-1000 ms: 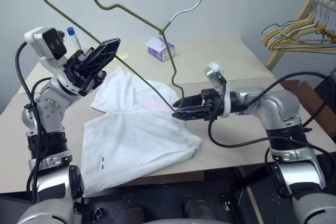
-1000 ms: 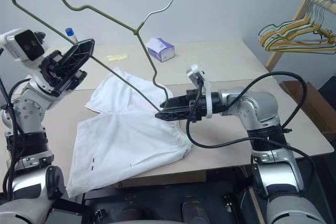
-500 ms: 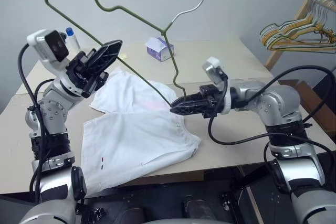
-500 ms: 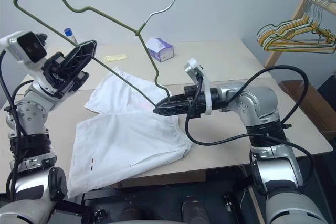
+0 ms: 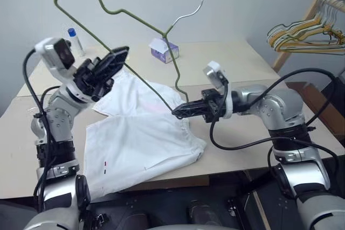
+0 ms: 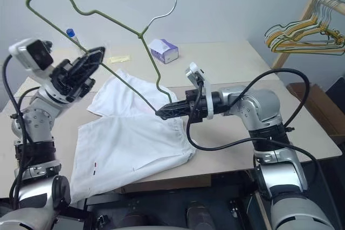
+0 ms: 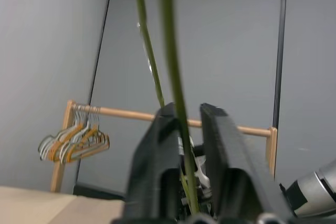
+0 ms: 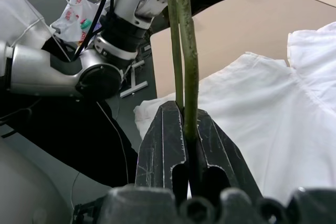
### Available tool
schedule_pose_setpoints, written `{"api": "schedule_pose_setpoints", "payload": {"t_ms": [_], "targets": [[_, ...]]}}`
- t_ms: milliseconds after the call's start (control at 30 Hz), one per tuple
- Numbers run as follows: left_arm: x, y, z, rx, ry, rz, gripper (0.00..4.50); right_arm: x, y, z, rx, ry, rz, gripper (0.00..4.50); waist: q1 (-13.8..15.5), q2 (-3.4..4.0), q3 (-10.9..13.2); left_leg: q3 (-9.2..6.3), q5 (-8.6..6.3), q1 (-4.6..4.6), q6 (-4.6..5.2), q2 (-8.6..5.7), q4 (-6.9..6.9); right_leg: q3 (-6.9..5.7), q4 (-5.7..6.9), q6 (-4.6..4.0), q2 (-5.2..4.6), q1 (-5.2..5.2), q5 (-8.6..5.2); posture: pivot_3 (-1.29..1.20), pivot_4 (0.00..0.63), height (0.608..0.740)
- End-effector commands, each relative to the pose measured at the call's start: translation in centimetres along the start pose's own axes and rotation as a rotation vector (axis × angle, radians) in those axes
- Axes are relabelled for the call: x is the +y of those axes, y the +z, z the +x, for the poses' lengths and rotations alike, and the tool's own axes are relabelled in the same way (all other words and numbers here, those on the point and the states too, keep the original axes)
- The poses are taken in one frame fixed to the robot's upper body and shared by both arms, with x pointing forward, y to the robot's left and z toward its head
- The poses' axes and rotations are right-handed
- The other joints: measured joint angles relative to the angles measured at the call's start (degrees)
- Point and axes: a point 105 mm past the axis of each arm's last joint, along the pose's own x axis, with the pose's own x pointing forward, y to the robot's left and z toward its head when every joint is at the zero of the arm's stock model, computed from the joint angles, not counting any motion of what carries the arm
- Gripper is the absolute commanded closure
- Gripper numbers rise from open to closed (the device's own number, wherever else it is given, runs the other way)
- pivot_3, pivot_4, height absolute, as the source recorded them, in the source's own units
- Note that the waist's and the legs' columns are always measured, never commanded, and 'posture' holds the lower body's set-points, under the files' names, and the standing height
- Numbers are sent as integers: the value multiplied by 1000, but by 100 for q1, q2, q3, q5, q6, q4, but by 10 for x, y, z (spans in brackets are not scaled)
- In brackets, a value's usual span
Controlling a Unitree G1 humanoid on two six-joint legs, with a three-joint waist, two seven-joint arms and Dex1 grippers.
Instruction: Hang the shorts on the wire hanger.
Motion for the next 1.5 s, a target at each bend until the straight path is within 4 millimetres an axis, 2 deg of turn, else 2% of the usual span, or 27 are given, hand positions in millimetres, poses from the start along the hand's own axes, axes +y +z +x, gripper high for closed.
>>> {"api": "schedule_pose_setpoints", "payload": {"t_ms": [33, 133, 233, 267, 367, 500, 700, 800, 900, 1000, 1100, 1267, 1500], "targets": [[0, -1, 5, 47, 18, 48, 2164, 5, 20, -6, -64, -3, -80, 4500, 5, 0, 0, 0, 0, 0, 0, 0, 0, -1, 0, 0, 0, 0, 0, -38, 0, 740], [11, -18, -2, 181, 90, 57, 1189, 4, 26, -9, -106, -21, -82, 4500, -4, 0, 0, -2, 0, -1, 0, 0, 0, -2, -1, 0, 0, 0, 0, -39, 0, 740], [19, -25, -14, 251, 146, 63, 214, -4, 35, -15, -175, -79, -34, 4500, -17, 1, 0, -2, 0, 2, 0, 0, -1, -2, 2, -1, 1, 0, 0, -46, 0, 740], [24, -25, -19, 267, 181, 64, 85, -9, 36, -19, -191, -115, -25, 4500, -21, 2, 1, -2, 0, 1, 0, 0, -1, -2, 2, -1, 1, 0, 1, -46, 0, 740], [33, -27, -32, 317, 274, 108, 85, -15, 35, -31, -206, -187, -8, 4500, -17, 4, 2, -2, 0, 0, 0, 0, -1, -2, 3, -1, 1, -4, 1, -49, 0, 740], [27, -34, -50, 467, 295, 212, 85, -20, -1, -70, -123, -337, 175, 4500, 16, 3, 1, -3, 0, -20, 0, 0, -3, -7, -3, -1, -3, -16, 0, -48, 0, 740], [15, -72, -66, 812, 232, 295, 85, -10, -64, -114, -8, -423, 526, 4500, 81, 7, 2, 3, 0, -68, 0, -4, 0, -3, 2, -1, -8, -72, 1, -47, 0, 740], [6, -83, -68, 884, 170, 302, 85, -3, -95, -131, 71, -458, 659, 4500, 113, 11, 3, 8, 0, -60, 0, -4, -1, 3, 3, -2, -6, -70, 1, -51, 0, 740], [1, -89, -69, 923, 137, 312, 85, 6, -114, -143, 135, -454, 716, 4500, 108, 11, 3, 14, 0, -54, 1, -2, -1, 9, 6, -3, -3, -69, 1, -53, 0, 740], [-2, -96, -72, 975, 109, 330, 85, 13, -126, -151, 173, -444, 755, 4500, 113, 11, 3, 19, 0, -45, 1, 0, 3, 18, 10, 0, 1, -65, 1, -48, 0, 740], [-6, -101, -74, 997, 90, 342, 85, 10, -140, -162, 182, -486, 790, 4500, 114, 12, 3, 27, 1, -33, 1, 0, 4, 25, 11, 3, 2, -58, 3, -41, 0, 740], [-9, -104, -78, 1014, 95, 333, 85, 6, -147, -174, 183, -511, 802, 4500, 149, 12, 3, 29, 1, -34, 1, 0, 4, 28, 12, 2, 2, -62, 4, -35, 0, 740], [-10, -105, -81, 1032, 101, 329, 85, -1, -157, -177, 194, -530, 824, 4500, 153, 12, 3, 32, 1, -33, 1, 0, 5, 29, 12, 2, 2, -60, 6, -28, 0, 740]]}}
